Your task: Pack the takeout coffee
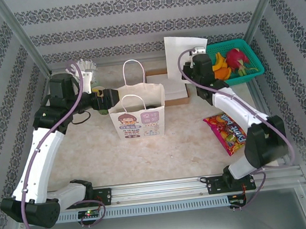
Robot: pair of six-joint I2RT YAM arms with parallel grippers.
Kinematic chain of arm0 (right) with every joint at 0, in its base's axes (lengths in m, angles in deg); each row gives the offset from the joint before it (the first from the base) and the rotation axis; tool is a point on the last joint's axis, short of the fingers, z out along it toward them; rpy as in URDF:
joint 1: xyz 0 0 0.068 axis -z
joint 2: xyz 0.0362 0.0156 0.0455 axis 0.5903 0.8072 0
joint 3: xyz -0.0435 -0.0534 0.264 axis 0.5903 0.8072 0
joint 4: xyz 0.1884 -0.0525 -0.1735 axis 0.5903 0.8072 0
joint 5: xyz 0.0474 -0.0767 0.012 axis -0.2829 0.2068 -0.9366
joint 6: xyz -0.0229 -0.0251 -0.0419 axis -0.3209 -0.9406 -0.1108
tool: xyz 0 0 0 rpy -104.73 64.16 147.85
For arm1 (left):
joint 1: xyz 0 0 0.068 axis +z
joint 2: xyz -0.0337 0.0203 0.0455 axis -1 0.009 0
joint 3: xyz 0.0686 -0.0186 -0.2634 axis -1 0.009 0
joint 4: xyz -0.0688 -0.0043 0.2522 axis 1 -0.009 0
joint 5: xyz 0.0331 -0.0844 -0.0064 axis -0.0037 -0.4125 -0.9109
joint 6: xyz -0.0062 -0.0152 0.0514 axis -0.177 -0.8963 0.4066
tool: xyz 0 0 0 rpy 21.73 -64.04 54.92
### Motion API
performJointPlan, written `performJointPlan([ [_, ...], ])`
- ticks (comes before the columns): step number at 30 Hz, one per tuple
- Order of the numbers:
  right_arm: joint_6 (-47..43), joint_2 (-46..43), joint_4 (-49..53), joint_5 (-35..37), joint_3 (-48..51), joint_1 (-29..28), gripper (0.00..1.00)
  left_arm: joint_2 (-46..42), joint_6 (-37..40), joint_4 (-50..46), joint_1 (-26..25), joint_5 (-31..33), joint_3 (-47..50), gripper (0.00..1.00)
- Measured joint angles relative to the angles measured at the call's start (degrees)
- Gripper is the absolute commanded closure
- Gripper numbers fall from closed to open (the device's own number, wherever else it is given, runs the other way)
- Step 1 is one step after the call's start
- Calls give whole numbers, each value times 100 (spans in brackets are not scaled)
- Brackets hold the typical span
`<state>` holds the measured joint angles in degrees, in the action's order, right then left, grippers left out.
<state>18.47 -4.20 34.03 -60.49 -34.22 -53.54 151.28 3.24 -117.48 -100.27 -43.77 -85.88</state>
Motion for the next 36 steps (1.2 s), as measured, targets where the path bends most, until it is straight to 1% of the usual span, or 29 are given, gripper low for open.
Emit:
performJointPlan([
  [5, -203, -1023, -339, -221, 308, -15, 100, 133, 407, 2, -44, -645, -507, 0],
  [11, -352, -2022, -551, -586, 313, -286, 100, 389, 813, 289, -439, -872, -964, 0],
  [15, -420, -2238, -573, -723, 313, -605, 100, 874, 863, 549, -717, -896, -1388, 0],
  [19, -433, -2264, -566, -802, 308, -903, 100, 1473, 859, 774, -994, -739, -1886, 1],
  [23, -411, -2264, -564, -964, 302, -1108, 100, 1939, 863, 1067, -1143, -579, -2229, 4],
  [28, -391, -2275, -555, -1147, 273, -1257, 100, 2256, 863, 1543, -1189, -638, -2356, 11],
  [29, -389, -2280, -553, -1193, 269, -1285, 100, 2297, 874, 1622, -1200, -651, -2361, 14],
  [31, -389, -2286, -553, -1281, 262, -1292, 100, 2352, 916, 1749, -1209, -713, -2363, 23],
  [33, -389, -2297, -551, -1355, 260, -1292, 100, 2382, 986, 1823, -1209, -881, -2369, 37],
  [36, -389, -2302, -540, -1475, 258, -1292, 100, 2387, 1043, 1910, -1211, -1161, -2382, 65],
])
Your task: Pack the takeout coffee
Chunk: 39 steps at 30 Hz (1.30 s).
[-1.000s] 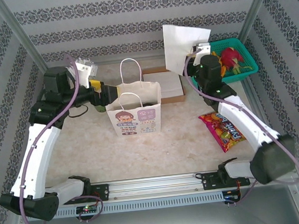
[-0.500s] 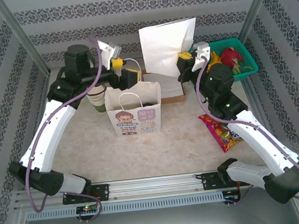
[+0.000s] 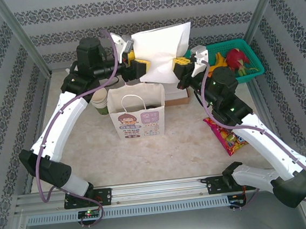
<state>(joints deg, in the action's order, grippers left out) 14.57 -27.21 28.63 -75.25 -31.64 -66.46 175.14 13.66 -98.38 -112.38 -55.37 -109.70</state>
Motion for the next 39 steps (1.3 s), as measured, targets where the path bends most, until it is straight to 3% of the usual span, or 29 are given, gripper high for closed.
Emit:
performJointPlan([
  [6, -2, 7, 116, -345, -48, 2, 100, 111, 127, -31, -2, -153, -363, 96],
  [13, 39, 7, 435, -933, -168, 273, 80, 109, 365, -284, -2, -24, -433, 100],
  [17, 131, 4, 664, -1412, -225, 671, 40, 74, 616, -568, -2, 28, -433, 100],
  [20, 39, 4, 999, -1810, -326, 922, 23, -15, 922, -885, -2, 48, -433, 100],
  [22, -101, 4, 1342, -2035, -501, 1056, 2, -118, 1128, -1091, -2, 50, -433, 100],
  [31, -1086, 129, 2647, -2973, -1401, 1217, 2, -739, 1989, -2020, -2, 46, -433, 100],
  [39, -1810, 533, 3532, -3954, -1808, 1174, 4, -957, 2282, -2577, -2, 83, -455, 100],
])
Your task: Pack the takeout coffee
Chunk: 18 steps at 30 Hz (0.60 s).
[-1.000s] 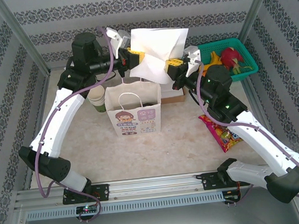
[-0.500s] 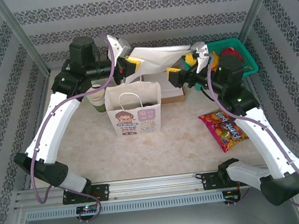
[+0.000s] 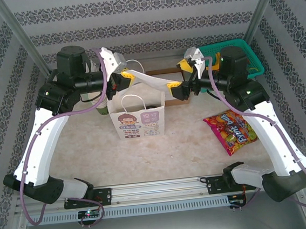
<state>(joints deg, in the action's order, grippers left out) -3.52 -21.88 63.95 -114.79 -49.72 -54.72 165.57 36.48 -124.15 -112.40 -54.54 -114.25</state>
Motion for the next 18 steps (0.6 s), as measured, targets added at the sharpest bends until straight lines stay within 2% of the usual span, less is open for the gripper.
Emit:
performJointPlan([
  [4, -195, 74, 219, -280, -114, -103, 11, 2, 22, -155, 0, 33, -2, 99],
  [7, -372, 201, 391, -341, -304, -234, 20, 15, 20, -264, 0, 103, -42, 99],
  [10, -595, 291, 509, -339, -437, -389, 37, 33, 17, -352, 0, 201, -103, 99],
  [15, -911, 404, 741, -339, -713, -564, 55, 35, 20, -494, 0, 262, -103, 99],
  [18, -1117, 538, 942, -345, -1010, -656, 70, 35, 20, -529, 0, 264, -103, 99],
])
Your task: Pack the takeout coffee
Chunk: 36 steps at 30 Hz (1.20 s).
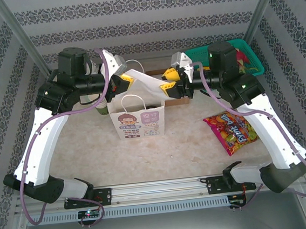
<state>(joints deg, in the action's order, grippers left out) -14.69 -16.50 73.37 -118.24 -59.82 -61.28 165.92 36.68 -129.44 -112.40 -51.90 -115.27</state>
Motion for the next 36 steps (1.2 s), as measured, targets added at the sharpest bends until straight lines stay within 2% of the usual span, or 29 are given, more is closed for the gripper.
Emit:
performJointPlan([
  [3, -223, 140, 240, 2, -282, -105, 83, 0, 0, -22, 0, 0, -7, 99],
  [8, -549, 407, 728, -13, -809, -199, 99, 2, -2, -74, 7, 2, -87, 96],
  [11, -748, 597, 1078, 24, -1198, -214, 100, -7, -63, -68, 17, 94, -74, 85],
  [12, -820, 664, 1198, 55, -1344, -216, 100, -44, -116, -15, 31, 146, -13, 77],
  [14, -922, 815, 1447, 122, -1641, -216, 100, -170, -223, 105, 59, 267, 184, 73],
  [17, -1034, 1123, 1816, 251, -2179, -216, 100, -498, -511, 385, 96, 658, 592, 59],
  [19, -1113, 1327, 2039, 326, -2496, -219, 100, -800, -846, 682, 101, 990, 920, 42],
  [22, -1266, 1572, 2371, 415, -2833, -267, 100, -1362, -1303, 1115, 125, 1318, 1462, 32],
  [24, -1355, 1749, 2629, 448, -3088, -293, 100, -1768, -1615, 1366, 125, 1563, 1803, 17],
  [26, -1456, 1965, 2894, 470, -3434, -317, 100, -2090, -1961, 1530, 125, 1980, 2033, 3],
  [27, -1513, 2092, 3032, 485, -3641, -330, 100, -2218, -2175, 1593, 125, 2302, 2107, 0],
  [34, -1759, 2682, 3740, 745, -4446, -719, 100, -2437, -3456, 1519, 129, 5082, 2361, 0],
  [36, -1755, 2776, 3873, 922, -4553, -848, 100, -2402, -3639, 1421, 129, 5654, 2455, 0],
])
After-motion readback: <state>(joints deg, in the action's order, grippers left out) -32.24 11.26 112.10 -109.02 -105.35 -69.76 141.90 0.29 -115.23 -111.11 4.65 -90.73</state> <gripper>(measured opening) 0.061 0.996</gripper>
